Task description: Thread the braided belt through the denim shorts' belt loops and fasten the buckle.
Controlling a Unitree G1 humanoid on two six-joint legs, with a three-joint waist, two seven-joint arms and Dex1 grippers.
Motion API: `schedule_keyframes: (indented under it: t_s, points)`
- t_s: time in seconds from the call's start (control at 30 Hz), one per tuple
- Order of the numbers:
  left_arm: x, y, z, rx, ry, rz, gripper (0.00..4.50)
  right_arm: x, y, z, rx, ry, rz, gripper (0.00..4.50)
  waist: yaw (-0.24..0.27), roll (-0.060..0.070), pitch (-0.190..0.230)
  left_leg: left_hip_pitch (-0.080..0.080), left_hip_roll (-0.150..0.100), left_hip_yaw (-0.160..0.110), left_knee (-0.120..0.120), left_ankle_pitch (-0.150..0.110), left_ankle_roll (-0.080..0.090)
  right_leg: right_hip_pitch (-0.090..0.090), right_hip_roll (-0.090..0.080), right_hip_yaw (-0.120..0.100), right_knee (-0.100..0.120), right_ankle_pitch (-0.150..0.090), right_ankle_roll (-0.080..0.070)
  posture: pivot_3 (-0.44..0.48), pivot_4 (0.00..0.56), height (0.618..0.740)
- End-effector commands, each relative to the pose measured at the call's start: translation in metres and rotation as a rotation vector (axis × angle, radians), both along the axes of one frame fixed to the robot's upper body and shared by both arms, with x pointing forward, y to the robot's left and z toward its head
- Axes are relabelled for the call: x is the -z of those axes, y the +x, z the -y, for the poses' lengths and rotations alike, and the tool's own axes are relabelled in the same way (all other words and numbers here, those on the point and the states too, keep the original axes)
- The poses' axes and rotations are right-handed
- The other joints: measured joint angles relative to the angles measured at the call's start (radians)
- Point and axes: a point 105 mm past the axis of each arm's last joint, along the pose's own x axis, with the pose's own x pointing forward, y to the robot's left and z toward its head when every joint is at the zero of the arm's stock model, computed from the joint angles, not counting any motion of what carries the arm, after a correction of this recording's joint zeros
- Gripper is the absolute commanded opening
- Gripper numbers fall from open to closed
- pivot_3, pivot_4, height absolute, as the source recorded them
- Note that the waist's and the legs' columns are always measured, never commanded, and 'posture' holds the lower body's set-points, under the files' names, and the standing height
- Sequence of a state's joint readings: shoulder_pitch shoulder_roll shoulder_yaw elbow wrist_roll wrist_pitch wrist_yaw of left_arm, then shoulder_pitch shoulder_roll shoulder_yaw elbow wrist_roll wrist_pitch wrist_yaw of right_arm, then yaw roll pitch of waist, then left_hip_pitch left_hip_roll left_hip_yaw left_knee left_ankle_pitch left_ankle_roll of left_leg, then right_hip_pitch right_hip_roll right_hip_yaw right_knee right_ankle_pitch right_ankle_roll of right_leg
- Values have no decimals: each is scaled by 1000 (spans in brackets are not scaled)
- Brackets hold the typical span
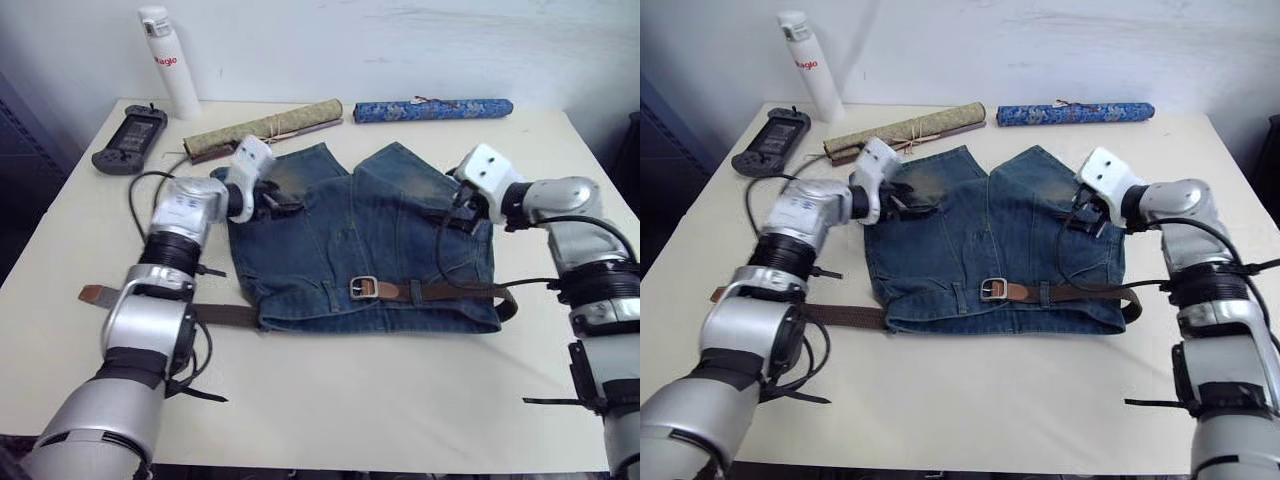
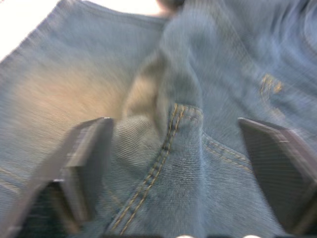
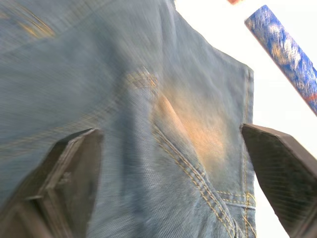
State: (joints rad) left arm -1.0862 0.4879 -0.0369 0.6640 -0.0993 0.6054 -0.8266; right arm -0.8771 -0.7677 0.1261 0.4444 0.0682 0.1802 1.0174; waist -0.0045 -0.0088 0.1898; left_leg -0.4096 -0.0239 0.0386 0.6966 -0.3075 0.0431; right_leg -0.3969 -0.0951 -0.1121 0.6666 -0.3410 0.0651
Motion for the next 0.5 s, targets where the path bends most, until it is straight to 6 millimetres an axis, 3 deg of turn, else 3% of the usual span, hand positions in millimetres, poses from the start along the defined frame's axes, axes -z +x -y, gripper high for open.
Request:
schedule_keyframes:
  t_s: [0.03, 0.13, 0.23, 0.3, 0.5]
  points:
    - [-16, -30, -10, 87, -29, 6, 4428, -14, -34, -36, -170, 62, -39, 4495, 0, 0, 0, 1, 0, 0, 0, 0, 0, 0, 0, 1, 0, 0, 0, 0, 150, 686]
    - [-16, -61, -16, 212, 15, 20, 4428, -8, -57, -58, -260, 86, -105, 4495, 2, 2, 1, 2, 1, 0, 0, 0, -2, 0, 0, 1, 3, -1, -2, 0, 150, 686]
    - [-7, -97, -53, 282, 119, 38, 4428, 3, -79, -95, -357, 136, -175, 4495, 1, 2, 1, 2, 1, 0, 0, -1, -3, 0, 0, 1, 1, -1, -2, 0, 150, 686]
    - [-3, -115, -66, 312, 146, 19, 4428, 10, -86, -115, -390, 151, -196, 4495, -4, 2, 1, 3, 1, 0, -1, -1, -4, 1, 0, 2, -3, -2, -3, 0, 150, 686]
    - [14, -138, -78, 356, 235, -18, 4500, 26, -95, -174, -497, 205, -238, 1827, 19, 4, 2, 4, 0, -2, -1, -1, -4, 3, -2, 1, -4, -2, -4, 0, 150, 686]
